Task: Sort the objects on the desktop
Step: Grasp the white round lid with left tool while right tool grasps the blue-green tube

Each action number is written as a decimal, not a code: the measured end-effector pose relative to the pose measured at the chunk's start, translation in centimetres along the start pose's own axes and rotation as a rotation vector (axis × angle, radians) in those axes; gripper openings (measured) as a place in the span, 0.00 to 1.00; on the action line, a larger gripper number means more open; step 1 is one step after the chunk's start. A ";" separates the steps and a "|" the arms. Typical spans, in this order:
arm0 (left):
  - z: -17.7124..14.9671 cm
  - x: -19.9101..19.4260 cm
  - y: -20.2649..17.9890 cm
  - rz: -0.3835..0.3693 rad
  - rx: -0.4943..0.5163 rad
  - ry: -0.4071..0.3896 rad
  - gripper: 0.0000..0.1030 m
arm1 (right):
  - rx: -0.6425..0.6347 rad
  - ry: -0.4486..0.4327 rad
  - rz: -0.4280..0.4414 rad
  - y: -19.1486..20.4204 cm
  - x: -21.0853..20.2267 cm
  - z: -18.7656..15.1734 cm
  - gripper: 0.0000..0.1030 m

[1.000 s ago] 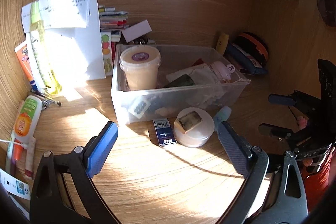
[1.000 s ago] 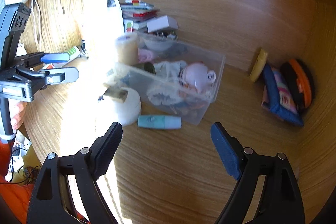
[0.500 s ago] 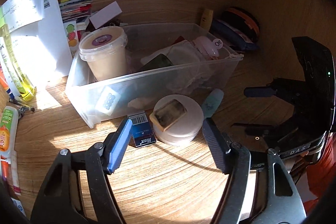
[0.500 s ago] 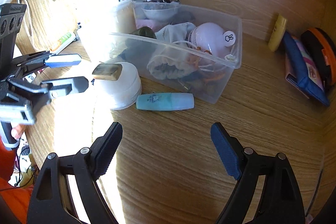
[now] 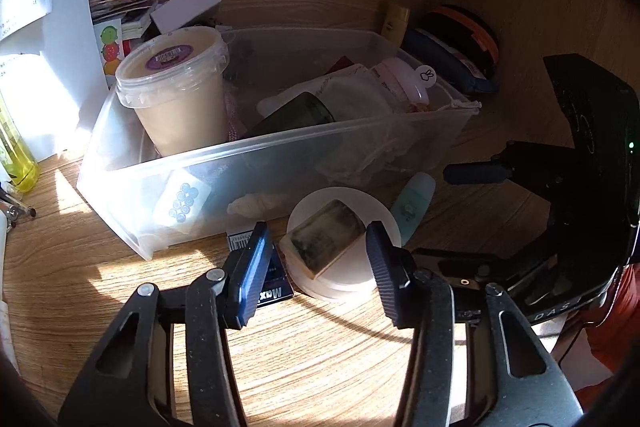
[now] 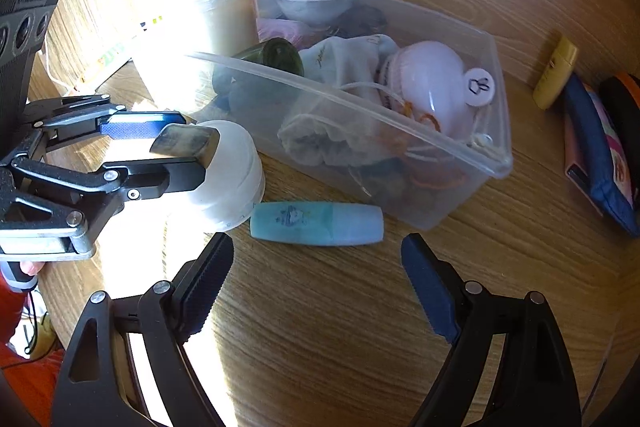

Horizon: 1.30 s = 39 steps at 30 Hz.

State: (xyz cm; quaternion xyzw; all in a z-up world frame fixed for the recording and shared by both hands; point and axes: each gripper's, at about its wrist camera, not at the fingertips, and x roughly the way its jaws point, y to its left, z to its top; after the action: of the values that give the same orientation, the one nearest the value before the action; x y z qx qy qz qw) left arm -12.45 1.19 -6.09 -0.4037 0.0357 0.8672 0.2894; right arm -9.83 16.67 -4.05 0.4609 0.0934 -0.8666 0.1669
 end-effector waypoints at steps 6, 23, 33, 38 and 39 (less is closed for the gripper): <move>-0.3 -0.3 -0.2 0.000 0.013 -0.020 0.41 | -0.027 0.019 -0.003 0.6 0.8 0.2 0.80; -0.3 -2.1 0.0 0.009 0.016 -0.084 0.40 | -0.040 0.009 -0.015 0.4 0.8 0.0 0.69; -0.2 -3.4 -0.7 0.030 0.031 -0.102 0.40 | 0.009 -0.073 0.031 0.2 -2.9 -0.9 0.69; 0.0 -5.1 -1.5 0.063 0.053 -0.148 0.40 | 0.019 -0.134 0.013 -0.2 -4.1 0.7 0.69; 0.1 -5.5 -1.7 0.063 0.056 -0.155 0.40 | 0.024 -0.150 0.008 -0.3 -4.5 0.8 0.69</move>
State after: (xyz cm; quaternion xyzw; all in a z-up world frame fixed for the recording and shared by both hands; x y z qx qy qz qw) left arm -8.84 0.01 -1.82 -0.3258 0.0498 0.9032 0.2751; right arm -8.24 17.61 0.17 0.3970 0.0686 -0.8990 0.1715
